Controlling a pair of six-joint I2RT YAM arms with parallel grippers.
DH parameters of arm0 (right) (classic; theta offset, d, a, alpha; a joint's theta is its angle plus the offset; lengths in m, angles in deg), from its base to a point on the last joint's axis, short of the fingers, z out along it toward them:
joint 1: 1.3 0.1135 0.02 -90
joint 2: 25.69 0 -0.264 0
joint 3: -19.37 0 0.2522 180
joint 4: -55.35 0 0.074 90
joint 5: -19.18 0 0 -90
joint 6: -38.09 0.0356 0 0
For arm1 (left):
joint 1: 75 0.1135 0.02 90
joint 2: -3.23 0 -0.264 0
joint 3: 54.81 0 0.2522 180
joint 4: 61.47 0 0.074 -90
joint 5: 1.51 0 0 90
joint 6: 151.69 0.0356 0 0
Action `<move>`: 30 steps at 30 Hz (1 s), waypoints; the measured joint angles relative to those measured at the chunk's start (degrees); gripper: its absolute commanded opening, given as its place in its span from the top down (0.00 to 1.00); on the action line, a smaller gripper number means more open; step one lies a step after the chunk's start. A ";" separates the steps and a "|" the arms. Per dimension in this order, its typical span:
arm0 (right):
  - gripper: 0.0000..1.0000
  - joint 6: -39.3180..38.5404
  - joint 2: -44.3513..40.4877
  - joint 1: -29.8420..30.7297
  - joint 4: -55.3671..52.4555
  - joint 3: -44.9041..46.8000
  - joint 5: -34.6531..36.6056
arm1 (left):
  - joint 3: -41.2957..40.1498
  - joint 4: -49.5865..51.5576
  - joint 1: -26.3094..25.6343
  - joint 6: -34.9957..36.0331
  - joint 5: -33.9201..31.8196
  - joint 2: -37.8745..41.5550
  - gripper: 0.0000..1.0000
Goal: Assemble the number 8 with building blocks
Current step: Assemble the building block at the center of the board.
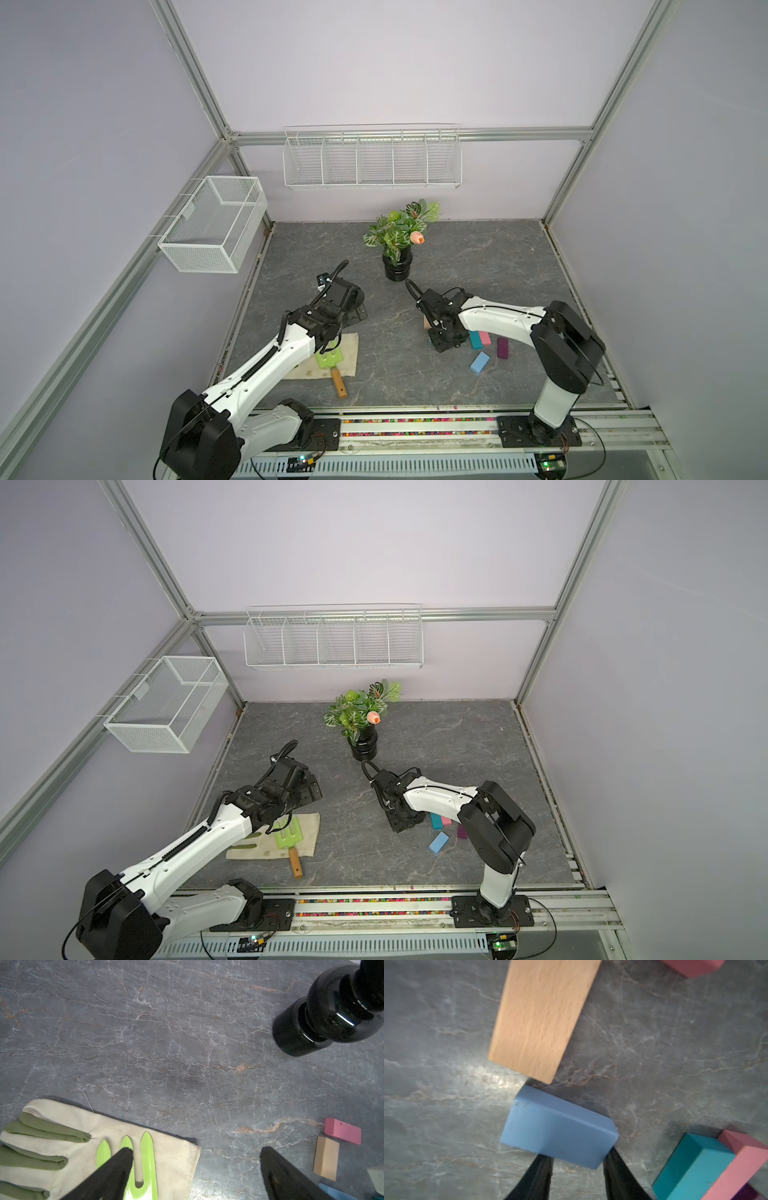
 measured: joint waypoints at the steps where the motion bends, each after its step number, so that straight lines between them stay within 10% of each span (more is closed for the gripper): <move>1: 0.55 0.02 0.04 -0.09 0.17 -0.09 0.02 | 0.00 0.00 0.00 0.00 0.00 0.00 0.00; 30: 0.42 0.22 -1.09 -1.25 1.07 0.02 0.55 | 0.00 0.00 0.00 0.02 0.00 -0.07 0.00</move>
